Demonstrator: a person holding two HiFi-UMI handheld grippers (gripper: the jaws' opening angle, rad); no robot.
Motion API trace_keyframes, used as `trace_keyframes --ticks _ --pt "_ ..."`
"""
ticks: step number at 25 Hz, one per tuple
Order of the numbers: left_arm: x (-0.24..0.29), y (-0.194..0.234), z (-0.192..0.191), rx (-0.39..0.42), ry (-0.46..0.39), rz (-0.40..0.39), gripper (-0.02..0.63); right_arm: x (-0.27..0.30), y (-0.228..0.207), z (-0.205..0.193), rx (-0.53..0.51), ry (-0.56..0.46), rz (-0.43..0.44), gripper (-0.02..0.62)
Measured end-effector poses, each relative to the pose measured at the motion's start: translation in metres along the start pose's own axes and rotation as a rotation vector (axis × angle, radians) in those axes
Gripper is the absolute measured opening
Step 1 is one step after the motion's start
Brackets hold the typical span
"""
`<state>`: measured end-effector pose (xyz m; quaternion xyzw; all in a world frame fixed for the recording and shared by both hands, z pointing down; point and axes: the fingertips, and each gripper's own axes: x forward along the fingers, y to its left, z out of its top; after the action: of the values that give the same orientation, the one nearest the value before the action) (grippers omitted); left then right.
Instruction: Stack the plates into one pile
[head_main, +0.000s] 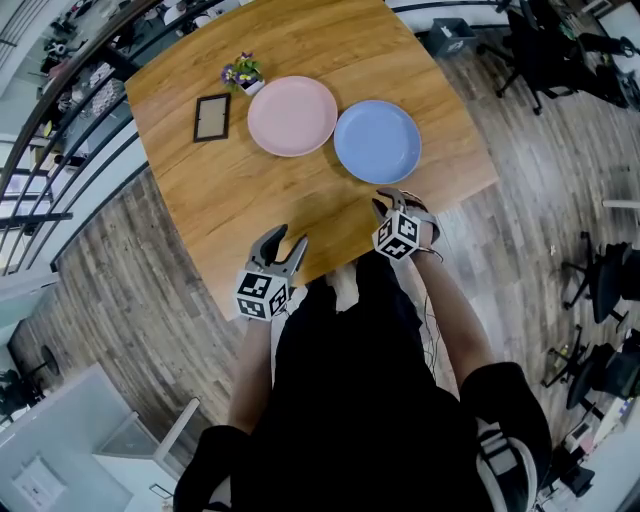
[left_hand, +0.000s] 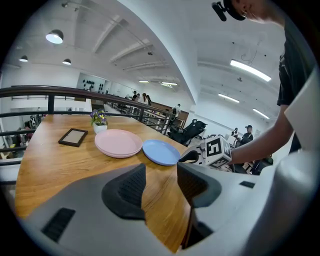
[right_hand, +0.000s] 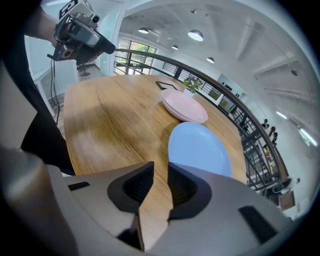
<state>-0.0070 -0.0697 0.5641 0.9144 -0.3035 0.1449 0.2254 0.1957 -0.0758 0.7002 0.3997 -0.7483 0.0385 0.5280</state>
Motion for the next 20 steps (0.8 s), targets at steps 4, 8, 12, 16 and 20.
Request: trace_keyframes --ticks 4,8,12,16,20 --pt "0.011 -0.004 0.001 -0.012 0.005 0.015 0.213 0.006 -0.011 -0.008 -0.01 0.003 0.017 0.097" --pt "0.022 -0.003 -0.001 -0.027 0.004 0.034 0.213 0.017 -0.013 -0.015 -0.026 0.005 0.043 0.097" --pt "0.029 -0.001 0.0 -0.043 0.002 0.062 0.213 0.026 -0.014 -0.018 -0.098 0.013 0.058 0.098" --pt "0.031 0.002 -0.004 -0.06 0.0 0.093 0.213 0.038 -0.015 -0.016 -0.134 0.008 0.08 0.097" --pt "0.032 0.006 -0.006 -0.076 -0.002 0.123 0.213 0.049 -0.016 -0.016 -0.155 0.006 0.102 0.095"
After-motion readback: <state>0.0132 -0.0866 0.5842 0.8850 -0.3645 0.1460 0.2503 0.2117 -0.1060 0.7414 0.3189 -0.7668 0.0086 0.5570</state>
